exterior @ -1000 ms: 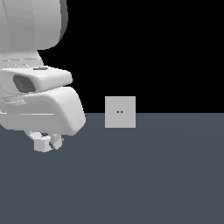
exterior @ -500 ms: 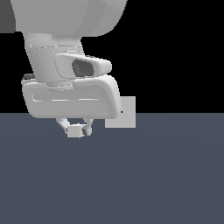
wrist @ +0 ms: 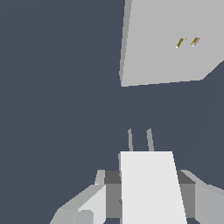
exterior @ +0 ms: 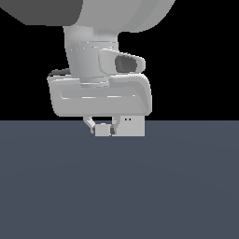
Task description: Plug the charger into the wall socket.
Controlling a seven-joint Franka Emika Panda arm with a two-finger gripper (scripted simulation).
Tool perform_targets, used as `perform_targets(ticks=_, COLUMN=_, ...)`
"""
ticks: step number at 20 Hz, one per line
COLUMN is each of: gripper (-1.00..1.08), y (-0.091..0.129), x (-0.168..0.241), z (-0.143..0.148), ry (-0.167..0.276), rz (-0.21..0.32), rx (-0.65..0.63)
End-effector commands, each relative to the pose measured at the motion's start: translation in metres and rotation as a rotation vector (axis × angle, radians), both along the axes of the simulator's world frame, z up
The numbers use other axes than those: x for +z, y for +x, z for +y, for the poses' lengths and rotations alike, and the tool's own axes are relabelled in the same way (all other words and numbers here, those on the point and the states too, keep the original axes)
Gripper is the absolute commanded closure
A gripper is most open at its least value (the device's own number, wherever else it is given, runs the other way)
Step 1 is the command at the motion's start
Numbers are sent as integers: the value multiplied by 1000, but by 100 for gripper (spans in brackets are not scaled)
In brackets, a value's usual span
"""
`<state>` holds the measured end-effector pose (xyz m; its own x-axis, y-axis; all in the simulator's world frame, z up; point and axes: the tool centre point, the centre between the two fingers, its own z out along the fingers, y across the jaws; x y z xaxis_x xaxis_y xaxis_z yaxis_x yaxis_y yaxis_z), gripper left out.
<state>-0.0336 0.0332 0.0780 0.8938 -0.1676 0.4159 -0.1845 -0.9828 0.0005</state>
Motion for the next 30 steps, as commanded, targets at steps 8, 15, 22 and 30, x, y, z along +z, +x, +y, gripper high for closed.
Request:
perform_targets(ticks=8, gripper=108, y=12, x=13, z=-30, ry=0, rz=0, rx=58)
perform_targets(ticks=15, gripper=108, y=19, x=19, z=-45, ry=1, rz=3, rx=87)
perform_targets(ticks=22, gripper=108, y=22, x=22, z=-52, ry=1, rz=5, rx=102)
perform_targets(ticks=30, gripper=108, y=23, x=22, z=-53, ry=1, rz=6, rx=103)
